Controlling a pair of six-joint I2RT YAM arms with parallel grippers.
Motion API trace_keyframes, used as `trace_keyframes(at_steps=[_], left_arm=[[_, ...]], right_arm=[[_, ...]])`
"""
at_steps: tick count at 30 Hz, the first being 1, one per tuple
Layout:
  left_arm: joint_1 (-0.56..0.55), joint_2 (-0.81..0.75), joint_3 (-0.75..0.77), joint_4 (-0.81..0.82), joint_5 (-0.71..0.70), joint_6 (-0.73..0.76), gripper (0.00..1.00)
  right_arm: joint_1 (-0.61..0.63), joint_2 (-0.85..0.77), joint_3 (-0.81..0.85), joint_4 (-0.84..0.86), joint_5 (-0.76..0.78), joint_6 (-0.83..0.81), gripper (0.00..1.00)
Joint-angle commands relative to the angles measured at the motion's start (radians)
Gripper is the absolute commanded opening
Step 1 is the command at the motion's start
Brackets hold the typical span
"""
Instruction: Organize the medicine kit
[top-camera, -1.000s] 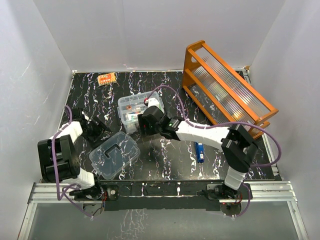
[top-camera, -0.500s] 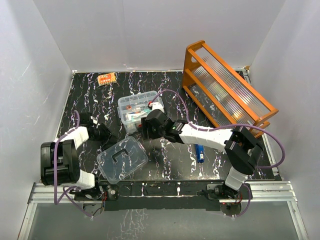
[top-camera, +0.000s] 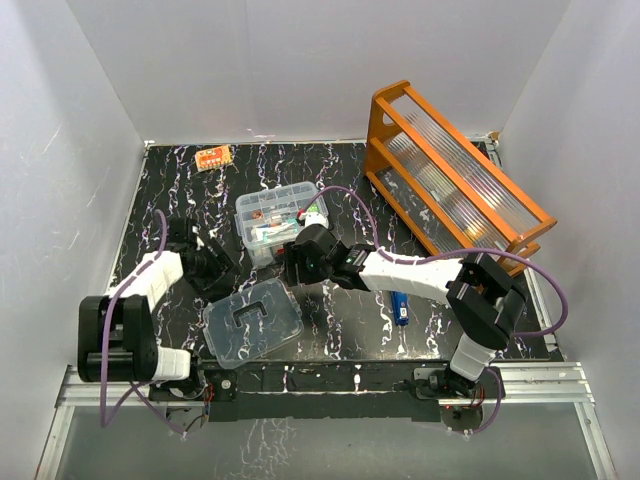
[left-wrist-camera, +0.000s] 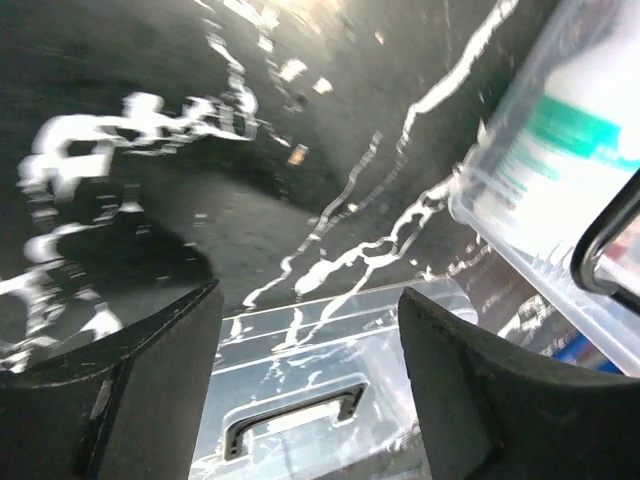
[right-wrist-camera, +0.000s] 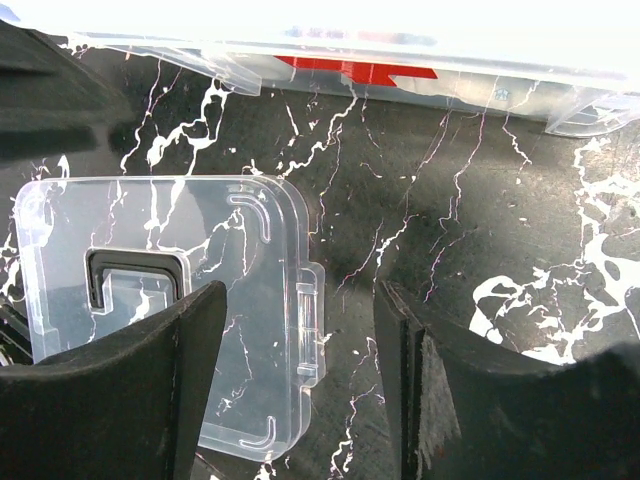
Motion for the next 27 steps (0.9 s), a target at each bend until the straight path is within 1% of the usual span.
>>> trace_keyframes(at_steps=[1, 4, 9, 13, 20, 22, 27], left_arm=[[0.002, -0.115, 0.077, -0.198, -0.296, 0.011, 0.74], [0.003, -0.163, 0.081, -0.250, -0.377, -0.026, 0.79], [0.003, -0.219, 0.037, -0.320, -0.425, -0.112, 0.80], [0.002, -0.229, 0.010, -0.358, -0.402, -0.136, 0.80], [0.002, -0.195, -0.032, -0.322, -0.312, -0.130, 0.80], [0.003, -0.171, -0.030, -0.302, -0.265, -0.102, 0.77], [-0.010, -0.134, -0.049, -0.176, -0.099, -0.060, 0.60]], right_arm=[[0.002, -0.034, -0.005, 0.054, 0.015, 0.002, 0.60], [0.001, -0.024, 0.000, 0.046, 0.009, 0.010, 0.62], [0.002, -0.014, -0.002, 0.054, -0.017, 0.026, 0.62], [0.001, -0.007, -0.008, 0.055, -0.025, 0.042, 0.62], [0.001, -0.010, -0.020, 0.054, -0.017, 0.048, 0.62], [0.000, -0.018, -0.025, 0.055, -0.006, 0.045, 0.62], [0.000, -0.041, -0.035, 0.061, 0.014, -0.014, 0.62]])
